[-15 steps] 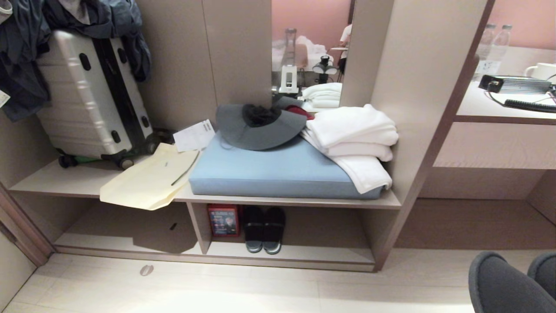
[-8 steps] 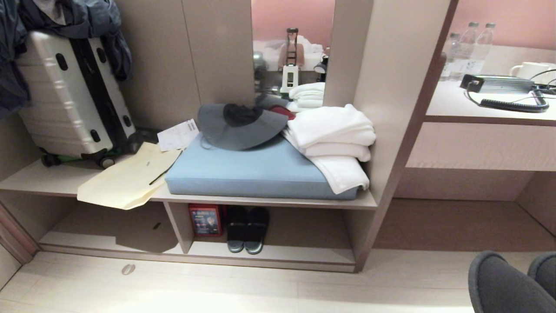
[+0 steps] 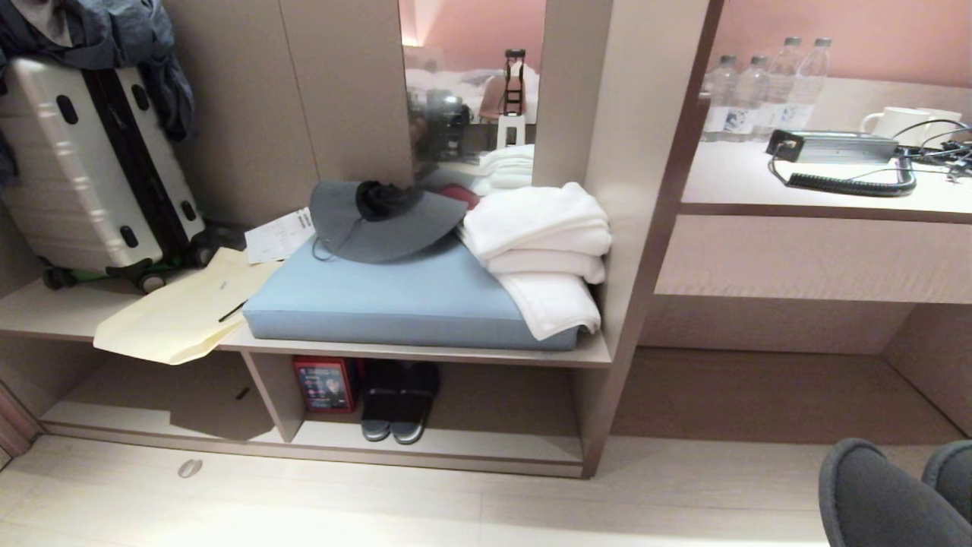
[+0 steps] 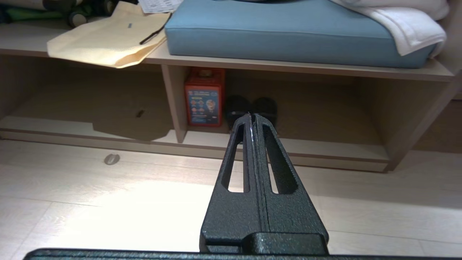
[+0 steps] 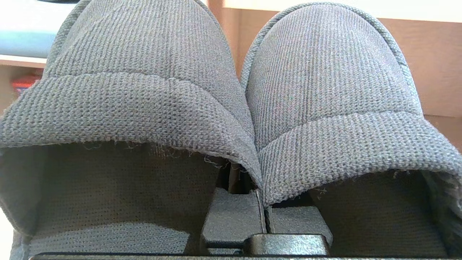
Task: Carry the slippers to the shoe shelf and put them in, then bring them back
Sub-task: Place the slippers on the floor
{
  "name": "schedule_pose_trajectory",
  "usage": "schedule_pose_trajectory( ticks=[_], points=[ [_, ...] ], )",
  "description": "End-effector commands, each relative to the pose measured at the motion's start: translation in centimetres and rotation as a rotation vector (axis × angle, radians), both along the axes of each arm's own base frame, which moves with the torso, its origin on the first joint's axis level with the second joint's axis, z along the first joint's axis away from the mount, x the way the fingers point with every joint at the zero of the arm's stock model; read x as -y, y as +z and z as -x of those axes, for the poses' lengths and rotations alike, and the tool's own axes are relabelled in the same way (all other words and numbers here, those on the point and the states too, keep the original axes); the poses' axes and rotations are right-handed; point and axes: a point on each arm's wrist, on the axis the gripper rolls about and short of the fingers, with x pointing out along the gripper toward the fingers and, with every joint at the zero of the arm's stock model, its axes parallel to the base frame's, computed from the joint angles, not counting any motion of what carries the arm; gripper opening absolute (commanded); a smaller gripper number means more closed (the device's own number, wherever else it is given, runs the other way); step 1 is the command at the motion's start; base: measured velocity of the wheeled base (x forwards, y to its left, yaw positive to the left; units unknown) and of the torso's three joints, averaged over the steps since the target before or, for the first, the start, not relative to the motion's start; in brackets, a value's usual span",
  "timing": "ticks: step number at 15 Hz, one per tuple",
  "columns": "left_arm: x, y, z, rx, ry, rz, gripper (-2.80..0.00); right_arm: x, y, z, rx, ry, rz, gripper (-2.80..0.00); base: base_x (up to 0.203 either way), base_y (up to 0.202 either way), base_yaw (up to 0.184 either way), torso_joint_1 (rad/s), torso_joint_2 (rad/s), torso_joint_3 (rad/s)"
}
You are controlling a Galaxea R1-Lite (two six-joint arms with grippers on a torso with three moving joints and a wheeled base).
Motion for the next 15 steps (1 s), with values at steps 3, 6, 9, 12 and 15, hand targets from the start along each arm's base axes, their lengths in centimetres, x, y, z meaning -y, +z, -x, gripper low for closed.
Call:
schedule_pose_trajectory(
  ticks=[3,6,9,12,15],
  points=[
    [0.0,0.02,-0.01,0.0,0.0,0.002,-2.8,0.0,-0.01,0.0,0.0,0.0,0.0,-2.8,0.0,-0.198,0.001,0.004,0.0,0.007],
    [0.0,0.02,0.0,0.001,0.0,0.004,-2.8,0.0,0.02,0.01,0.001,0.0,0.0,-2.8,0.0,-0.195,0.003,0.005,0.0,0.004],
    [0.0,0.01,-0.01,0.0,0.0,0.002,-2.8,0.0,0.03,0.01,0.002,0.0,0.0,-2.8,0.0,-0.195,0.002,0.003,0.0,0.003],
    [0.0,0.0,-0.01,0.0,0.0,0.003,-2.8,0.0,0.0,0.0,0.001,0.0,0.0,-2.8,0.0,-0.194,0.002,0.007,0.0,0.004],
    [0.0,0.0,-0.01,-0.001,0.0,0.003,-2.8,0.0,-0.01,0.0,0.0,0.0,0.0,-2.8,0.0,-0.196,0.001,0.004,0.0,0.002]
  ],
)
